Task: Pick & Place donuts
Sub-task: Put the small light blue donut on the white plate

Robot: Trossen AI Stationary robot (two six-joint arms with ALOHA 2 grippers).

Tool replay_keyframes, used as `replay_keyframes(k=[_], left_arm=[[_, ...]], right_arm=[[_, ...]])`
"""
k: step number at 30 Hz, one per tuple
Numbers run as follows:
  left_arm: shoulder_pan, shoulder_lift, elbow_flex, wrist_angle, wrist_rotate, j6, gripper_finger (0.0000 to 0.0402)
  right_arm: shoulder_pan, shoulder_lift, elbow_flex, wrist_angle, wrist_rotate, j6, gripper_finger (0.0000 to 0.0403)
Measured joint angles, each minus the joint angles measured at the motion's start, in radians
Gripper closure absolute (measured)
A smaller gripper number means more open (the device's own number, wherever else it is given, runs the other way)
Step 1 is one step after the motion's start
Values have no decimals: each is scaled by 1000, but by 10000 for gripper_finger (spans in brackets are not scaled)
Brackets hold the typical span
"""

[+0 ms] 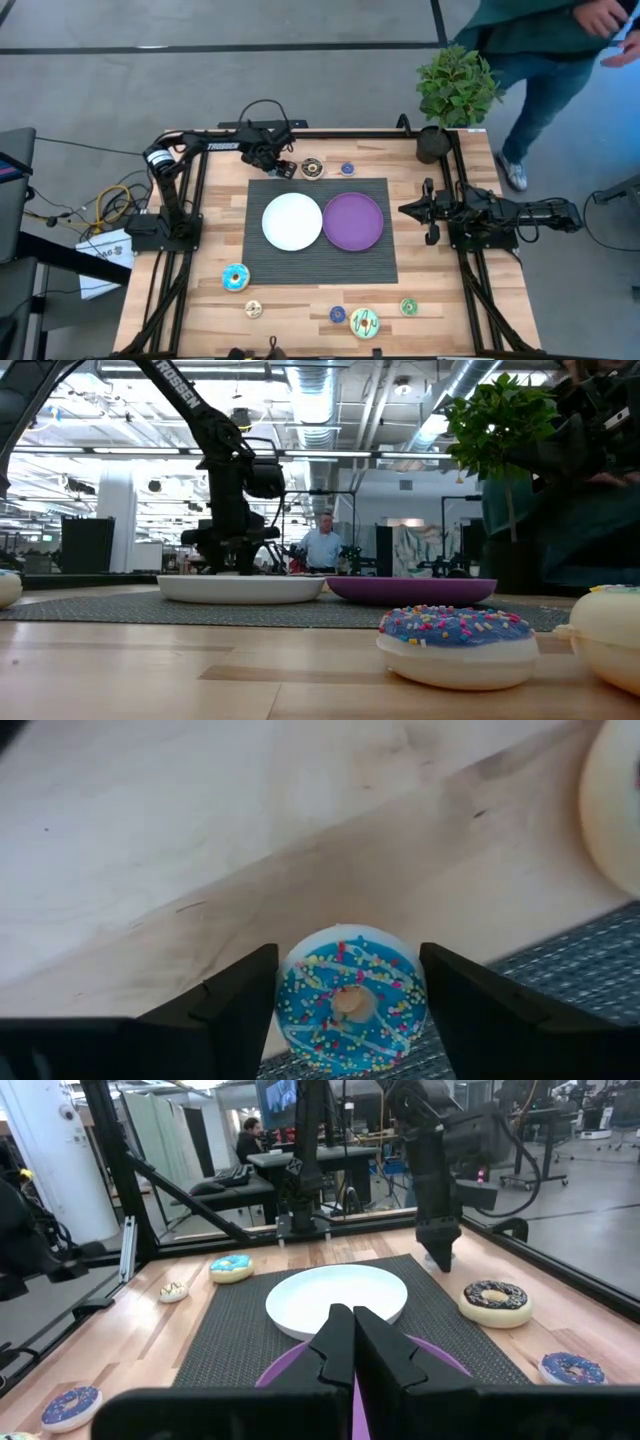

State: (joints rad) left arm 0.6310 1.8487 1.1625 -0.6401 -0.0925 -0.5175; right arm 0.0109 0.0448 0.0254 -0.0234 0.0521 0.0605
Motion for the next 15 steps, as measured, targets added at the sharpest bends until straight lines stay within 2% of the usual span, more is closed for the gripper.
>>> replay_keyframes(k=[8,15], left_arm=[[-12,-66,0,-9,39,1,166],[-79,-172,1,-30,52,7,166]], right_arm=[[0,0,0,0,0,0,403],[0,0,0,0,0,0,403]])
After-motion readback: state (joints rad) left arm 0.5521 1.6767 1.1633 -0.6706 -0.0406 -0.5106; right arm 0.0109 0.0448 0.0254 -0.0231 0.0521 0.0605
